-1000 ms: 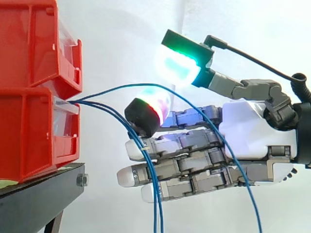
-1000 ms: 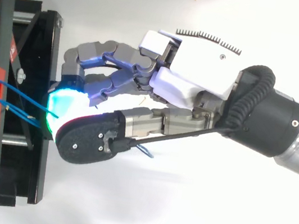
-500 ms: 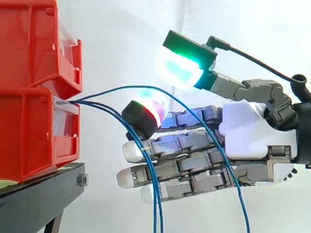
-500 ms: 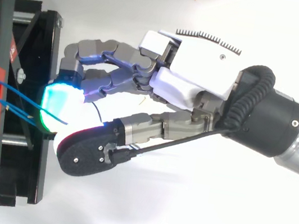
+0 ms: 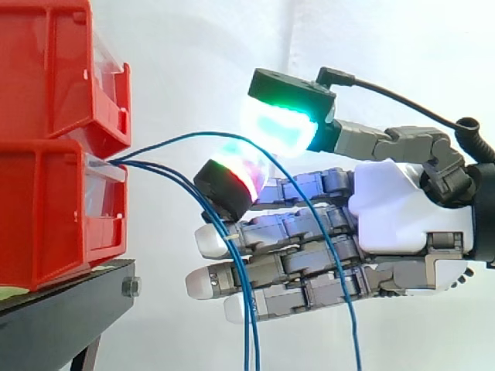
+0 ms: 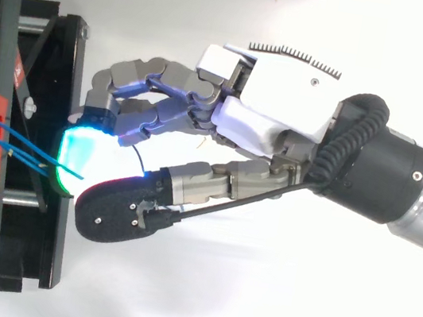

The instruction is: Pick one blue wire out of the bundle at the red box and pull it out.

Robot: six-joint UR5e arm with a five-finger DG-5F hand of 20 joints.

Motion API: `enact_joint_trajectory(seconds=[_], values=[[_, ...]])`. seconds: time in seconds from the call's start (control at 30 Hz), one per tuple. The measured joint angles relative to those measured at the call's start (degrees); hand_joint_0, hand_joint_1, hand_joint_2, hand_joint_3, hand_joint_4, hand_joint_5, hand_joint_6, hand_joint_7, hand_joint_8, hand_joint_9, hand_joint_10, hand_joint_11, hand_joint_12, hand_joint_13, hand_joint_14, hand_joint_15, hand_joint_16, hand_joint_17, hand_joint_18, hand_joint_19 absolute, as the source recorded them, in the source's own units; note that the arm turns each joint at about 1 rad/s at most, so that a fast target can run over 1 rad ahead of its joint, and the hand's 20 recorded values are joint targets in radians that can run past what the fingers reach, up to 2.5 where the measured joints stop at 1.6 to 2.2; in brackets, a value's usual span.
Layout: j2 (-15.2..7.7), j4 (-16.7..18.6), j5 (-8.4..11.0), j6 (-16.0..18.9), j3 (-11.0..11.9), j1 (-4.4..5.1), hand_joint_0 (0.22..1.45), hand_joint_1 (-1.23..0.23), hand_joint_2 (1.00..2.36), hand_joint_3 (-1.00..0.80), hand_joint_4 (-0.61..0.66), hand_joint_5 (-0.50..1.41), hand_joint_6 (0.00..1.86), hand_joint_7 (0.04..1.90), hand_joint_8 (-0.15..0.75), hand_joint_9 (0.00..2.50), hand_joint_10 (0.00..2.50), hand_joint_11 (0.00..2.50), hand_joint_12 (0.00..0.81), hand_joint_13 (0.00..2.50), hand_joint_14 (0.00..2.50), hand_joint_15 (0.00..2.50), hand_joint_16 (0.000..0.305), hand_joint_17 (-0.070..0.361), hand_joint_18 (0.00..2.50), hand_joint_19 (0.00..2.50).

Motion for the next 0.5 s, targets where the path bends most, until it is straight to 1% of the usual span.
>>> enact_joint_trajectory(seconds=[0.07, 0.2, 0.5], values=[[0.0, 0.0, 0.0, 0.0, 0.0, 0.0, 0.57, -0.78, 1.02, -0.16, 0.14, -0.15, 0.77, 1.1, 0.251, 0.77, 0.02, 0.51, 0.364, 0.36, 0.01, 0.21, 0.055, 0.124, 0.23, 0.38], [0.0, 0.0, 0.0, 0.0, 0.0, 0.01, 0.56, -0.74, 1.02, -0.14, 0.16, -0.15, 0.79, 1.04, 0.263, 0.8, 0.02, 0.5, 0.373, 0.38, 0.01, 0.22, 0.057, 0.128, 0.24, 0.39], [0.0, 0.0, 0.06, -0.1, 0.0, 0.1, 0.56, -0.7, 1.02, -0.13, 0.17, -0.13, 0.78, 1.06, 0.283, 0.87, 0.02, 0.52, 0.391, 0.4, 0.01, 0.22, 0.061, 0.136, 0.28, 0.39]])
